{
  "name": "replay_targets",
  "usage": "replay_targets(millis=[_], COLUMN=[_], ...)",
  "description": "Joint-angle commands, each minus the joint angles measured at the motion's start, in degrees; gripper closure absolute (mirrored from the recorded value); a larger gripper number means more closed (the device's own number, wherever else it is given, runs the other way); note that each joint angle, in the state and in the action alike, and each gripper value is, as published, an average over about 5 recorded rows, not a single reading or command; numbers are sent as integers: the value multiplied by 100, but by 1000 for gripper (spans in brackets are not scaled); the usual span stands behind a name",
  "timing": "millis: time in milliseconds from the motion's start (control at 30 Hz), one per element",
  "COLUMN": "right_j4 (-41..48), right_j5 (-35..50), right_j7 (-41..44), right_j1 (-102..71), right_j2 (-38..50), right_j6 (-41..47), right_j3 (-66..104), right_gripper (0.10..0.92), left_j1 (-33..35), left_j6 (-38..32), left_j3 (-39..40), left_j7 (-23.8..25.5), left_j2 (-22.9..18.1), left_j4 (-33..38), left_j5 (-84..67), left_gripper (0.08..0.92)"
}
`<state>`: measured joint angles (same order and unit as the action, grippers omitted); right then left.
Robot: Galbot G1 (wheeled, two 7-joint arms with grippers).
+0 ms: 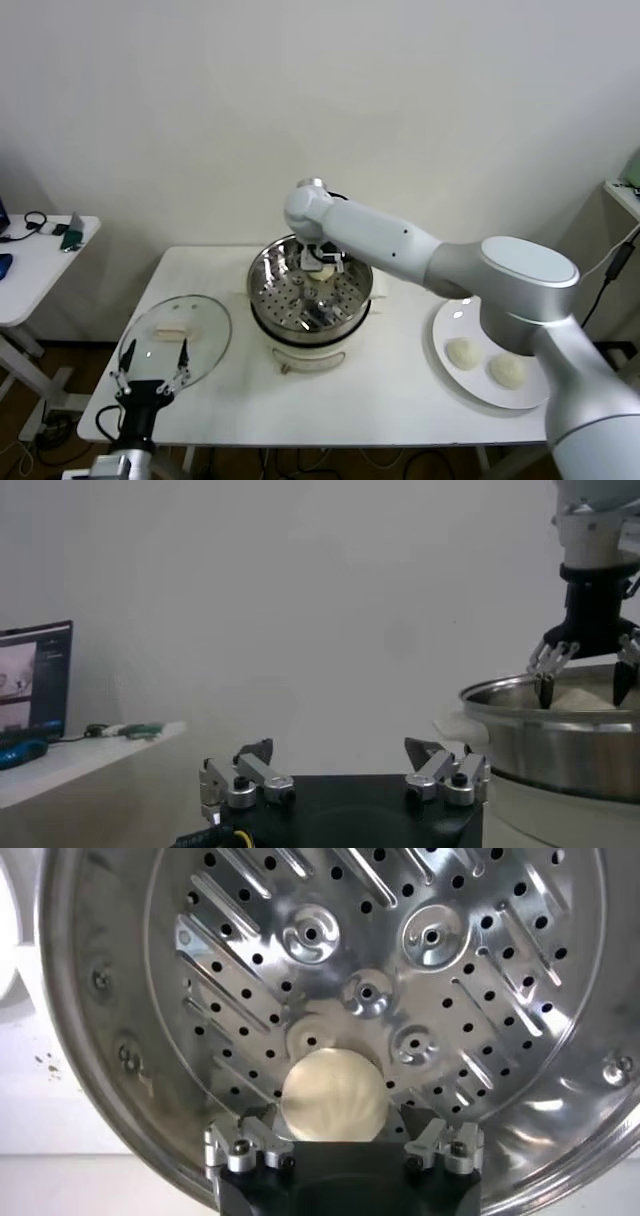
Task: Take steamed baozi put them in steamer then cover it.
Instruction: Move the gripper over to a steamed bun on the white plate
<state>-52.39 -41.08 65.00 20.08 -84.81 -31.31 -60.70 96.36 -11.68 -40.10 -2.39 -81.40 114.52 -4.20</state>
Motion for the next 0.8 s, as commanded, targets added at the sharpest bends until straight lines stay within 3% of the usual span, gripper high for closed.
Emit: replay_targets(millis=[33, 233, 367, 533, 800], right_j4=[-177, -746, -1134, -1648, -2271], right_j5=[334, 1821, 3280, 5272, 6998], right_j7=[197, 685, 838, 491, -278], right_j1=[179, 1019, 1775, 2547, 2827], right_j2=[127, 617, 1251, 2437, 4054], right_j6=[-47, 386, 1144, 2309, 4021], right_j3=[61, -146, -688, -1714, -2645], right_gripper=[203, 203, 203, 203, 203], left_j1=[8, -3, -8, -7, 4], left_j6=[7, 29, 41, 44, 97], left_j3=[0, 33, 68, 92, 114], left_j7=[6, 22, 26, 27, 36], left_j2=[-7, -18, -46, -91, -96], left_j4=[7, 22, 48, 67, 137], left_j5=[4, 26, 43, 50, 111], left_gripper=[177, 177, 177, 177, 177])
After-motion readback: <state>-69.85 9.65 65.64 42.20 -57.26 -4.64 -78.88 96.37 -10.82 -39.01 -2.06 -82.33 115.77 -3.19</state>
